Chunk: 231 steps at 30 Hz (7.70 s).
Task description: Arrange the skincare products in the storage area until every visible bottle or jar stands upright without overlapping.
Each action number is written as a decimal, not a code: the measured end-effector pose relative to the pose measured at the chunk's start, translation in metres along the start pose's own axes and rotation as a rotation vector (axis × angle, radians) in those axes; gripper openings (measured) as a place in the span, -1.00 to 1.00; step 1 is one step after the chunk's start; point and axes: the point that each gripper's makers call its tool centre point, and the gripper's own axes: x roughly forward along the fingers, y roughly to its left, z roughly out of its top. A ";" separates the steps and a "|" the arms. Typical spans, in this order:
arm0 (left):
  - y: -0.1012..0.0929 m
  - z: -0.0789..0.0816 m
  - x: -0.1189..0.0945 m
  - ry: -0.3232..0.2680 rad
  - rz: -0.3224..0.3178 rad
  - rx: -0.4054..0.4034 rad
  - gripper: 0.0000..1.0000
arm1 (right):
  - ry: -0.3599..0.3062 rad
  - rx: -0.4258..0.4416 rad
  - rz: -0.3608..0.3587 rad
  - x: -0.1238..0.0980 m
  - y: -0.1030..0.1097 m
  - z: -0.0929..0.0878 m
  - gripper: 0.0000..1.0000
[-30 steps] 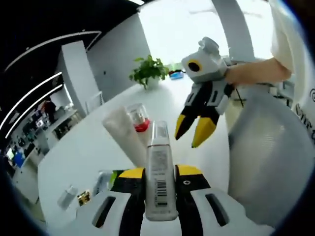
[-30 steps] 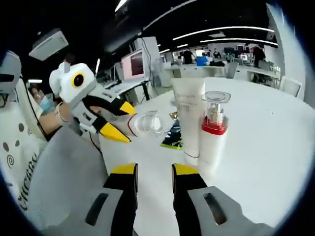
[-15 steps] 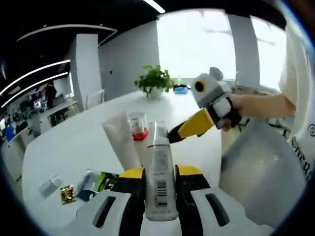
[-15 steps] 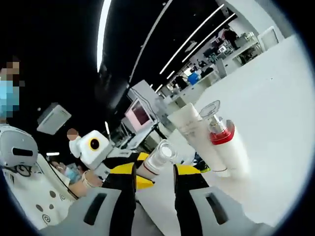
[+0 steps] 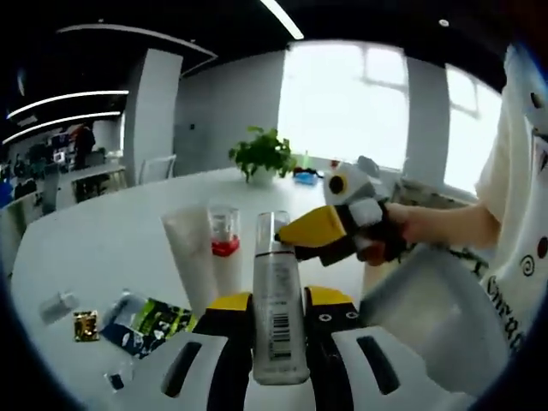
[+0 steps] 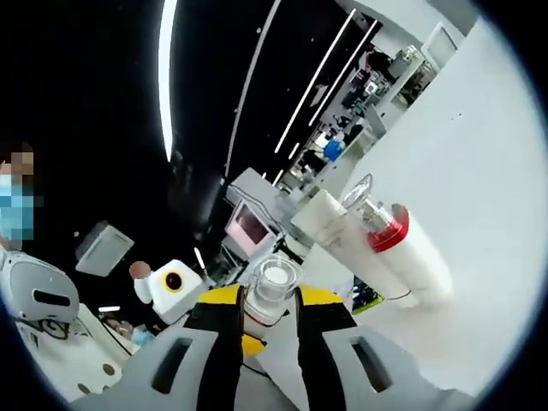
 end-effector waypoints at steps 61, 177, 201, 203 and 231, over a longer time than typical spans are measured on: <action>0.019 -0.054 0.037 0.333 -0.006 0.193 -0.55 | 0.338 -0.660 -0.242 0.011 -0.031 -0.014 -0.58; -0.015 0.011 0.000 0.047 -0.183 0.070 -0.71 | 0.136 -0.634 0.058 -0.004 0.056 0.022 -0.58; -0.065 0.001 -0.014 0.076 -0.516 0.114 -0.71 | 0.318 -0.644 0.327 -0.006 0.086 -0.021 -0.61; -0.060 0.000 -0.011 0.074 -0.492 0.111 -0.71 | 0.309 -0.643 0.278 -0.002 0.079 -0.018 -0.61; -0.003 0.009 0.027 0.034 0.056 0.031 -0.51 | 0.006 -0.694 -0.344 0.009 0.016 0.028 -0.63</action>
